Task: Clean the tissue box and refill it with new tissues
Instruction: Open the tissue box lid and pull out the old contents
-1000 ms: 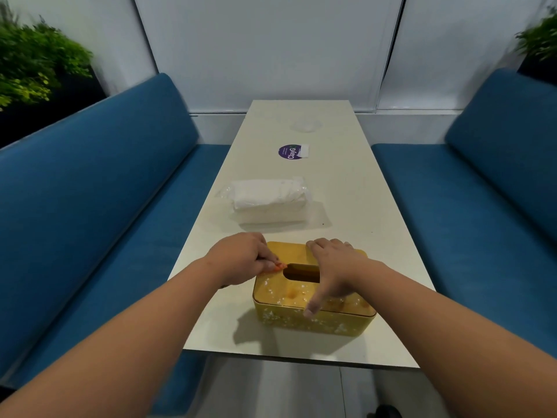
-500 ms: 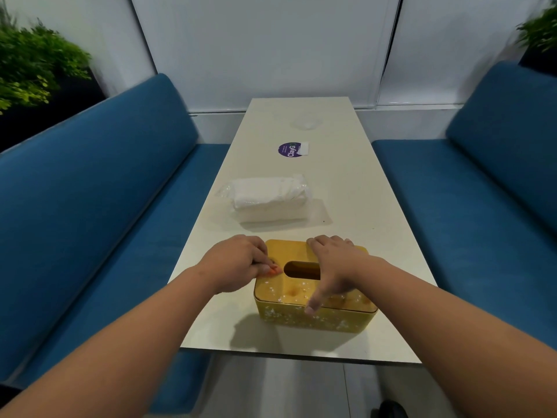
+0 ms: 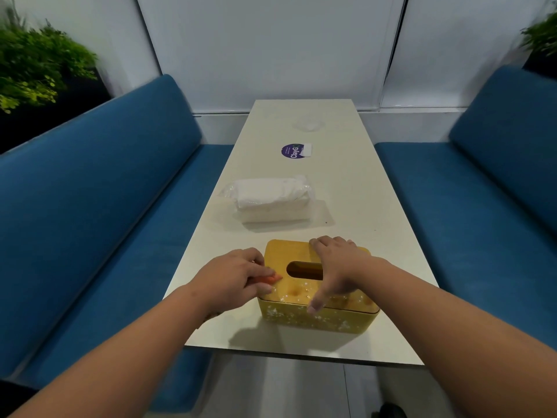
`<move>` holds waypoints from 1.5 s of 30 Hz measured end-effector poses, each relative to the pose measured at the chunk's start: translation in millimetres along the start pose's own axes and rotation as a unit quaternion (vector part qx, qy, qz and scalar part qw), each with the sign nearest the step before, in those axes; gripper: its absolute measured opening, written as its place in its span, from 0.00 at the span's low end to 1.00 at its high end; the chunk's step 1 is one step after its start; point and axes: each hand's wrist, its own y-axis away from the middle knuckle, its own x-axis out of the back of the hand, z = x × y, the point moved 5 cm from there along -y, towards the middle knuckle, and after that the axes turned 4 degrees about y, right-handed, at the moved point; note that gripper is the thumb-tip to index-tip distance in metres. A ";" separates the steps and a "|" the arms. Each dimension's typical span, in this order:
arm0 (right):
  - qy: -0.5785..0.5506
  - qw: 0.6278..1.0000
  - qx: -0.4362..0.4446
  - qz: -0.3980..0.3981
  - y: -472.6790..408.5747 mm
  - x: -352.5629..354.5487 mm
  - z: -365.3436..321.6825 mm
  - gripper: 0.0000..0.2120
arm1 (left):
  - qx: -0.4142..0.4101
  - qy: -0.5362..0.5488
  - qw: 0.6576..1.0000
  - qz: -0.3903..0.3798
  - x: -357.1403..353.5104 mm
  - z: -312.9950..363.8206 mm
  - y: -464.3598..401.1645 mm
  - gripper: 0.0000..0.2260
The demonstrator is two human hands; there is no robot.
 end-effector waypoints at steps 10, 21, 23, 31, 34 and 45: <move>-0.002 1.000 -0.008 -0.001 0.9 -0.4 -0.4 0.65 | 0.040 0.040 0.998 0.037 -2.9 1.6 3.5 0.13; 0.000 1.000 -0.012 -0.003 1.9 0.4 -2.0 0.66 | -0.010 -0.023 1.000 -0.006 0.5 23.6 3.2 0.12; 0.000 1.000 -0.011 -0.002 2.8 0.5 -2.0 0.66 | -0.002 -0.023 1.000 -0.014 2.6 17.3 8.1 0.12; -0.002 1.000 -0.008 0.002 2.0 -0.7 -0.8 0.66 | -0.039 -0.036 0.998 -0.024 -3.0 40.0 5.5 0.12; -0.006 1.000 -0.008 0.005 1.9 -0.5 -0.7 0.65 | -0.013 -0.024 0.999 -0.018 1.3 24.3 10.9 0.12; 0.005 1.000 0.009 0.004 6.6 -1.5 7.9 0.69 | 0.021 -0.003 1.000 -0.008 8.4 13.0 14.6 0.11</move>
